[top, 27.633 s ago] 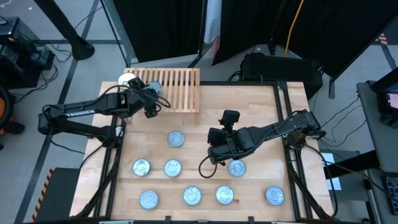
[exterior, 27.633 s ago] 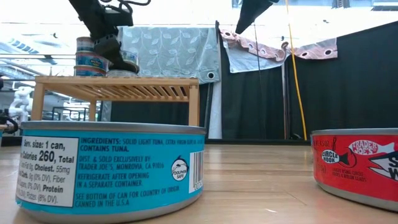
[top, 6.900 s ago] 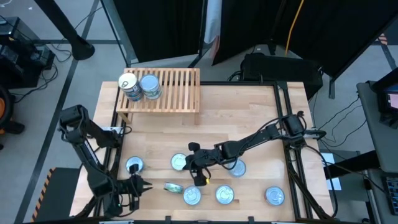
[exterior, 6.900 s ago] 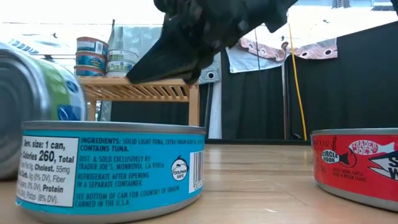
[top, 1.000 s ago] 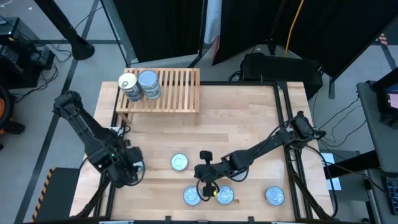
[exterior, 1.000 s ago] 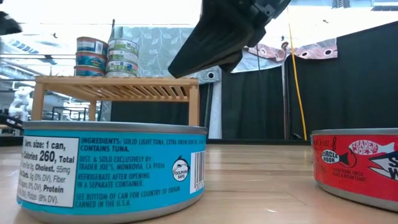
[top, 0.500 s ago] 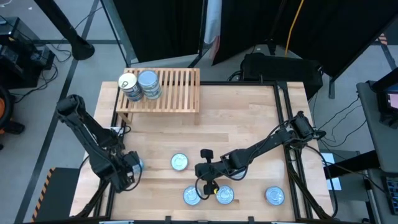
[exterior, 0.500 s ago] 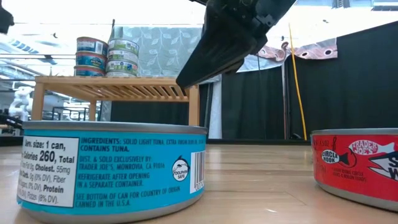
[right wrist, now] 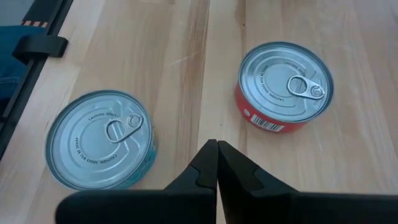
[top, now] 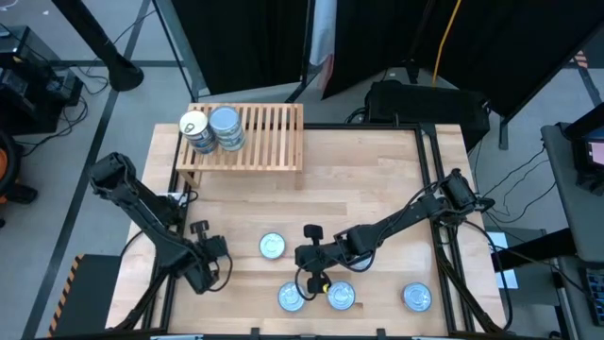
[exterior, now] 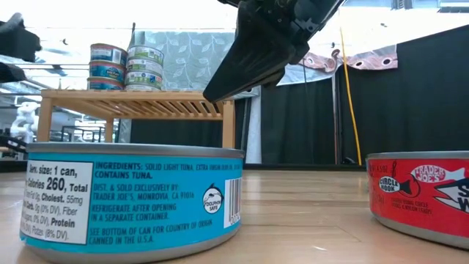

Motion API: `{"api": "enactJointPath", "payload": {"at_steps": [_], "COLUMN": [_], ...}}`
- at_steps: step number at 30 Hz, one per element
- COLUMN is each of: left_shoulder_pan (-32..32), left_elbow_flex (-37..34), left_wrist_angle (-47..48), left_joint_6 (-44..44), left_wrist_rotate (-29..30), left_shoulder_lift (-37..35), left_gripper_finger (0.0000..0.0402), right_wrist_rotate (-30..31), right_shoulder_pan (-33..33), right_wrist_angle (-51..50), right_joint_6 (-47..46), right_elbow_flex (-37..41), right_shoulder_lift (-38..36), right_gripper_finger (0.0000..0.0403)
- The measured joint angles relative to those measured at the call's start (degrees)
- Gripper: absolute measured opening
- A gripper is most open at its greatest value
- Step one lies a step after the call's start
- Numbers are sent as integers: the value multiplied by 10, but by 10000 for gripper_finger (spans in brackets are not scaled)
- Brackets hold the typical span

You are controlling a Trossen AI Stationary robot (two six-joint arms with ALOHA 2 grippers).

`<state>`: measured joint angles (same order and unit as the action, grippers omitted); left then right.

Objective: Stack canned seafood by type on shelf
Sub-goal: Put the top left light blue can on the shelf

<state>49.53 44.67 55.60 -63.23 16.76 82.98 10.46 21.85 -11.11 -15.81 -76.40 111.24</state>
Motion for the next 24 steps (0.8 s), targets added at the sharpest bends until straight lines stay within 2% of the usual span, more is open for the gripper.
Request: {"api": "enactJointPath", "payload": {"at_steps": [12, 20, 24], "left_shoulder_pan": [-38, -37, -38], "left_elbow_flex": [0, 0, 0], "left_wrist_angle": [-28, -35, -68], "left_joint_6": [56, 57, 93], "left_wrist_rotate": [-1, -12, -17], "left_shoulder_lift": [15, 20, 43], "left_gripper_finger": [3, 3, 3], "right_wrist_rotate": [0, -3, -3], "right_shoulder_pan": [0, 0, 0], "right_wrist_angle": [-3, -7, -8], "right_joint_6": [0, 0, 0], "right_elbow_flex": [0, 0, 0], "right_shoulder_lift": [0, 0, 0], "right_gripper_finger": [0, 0, 0]}}
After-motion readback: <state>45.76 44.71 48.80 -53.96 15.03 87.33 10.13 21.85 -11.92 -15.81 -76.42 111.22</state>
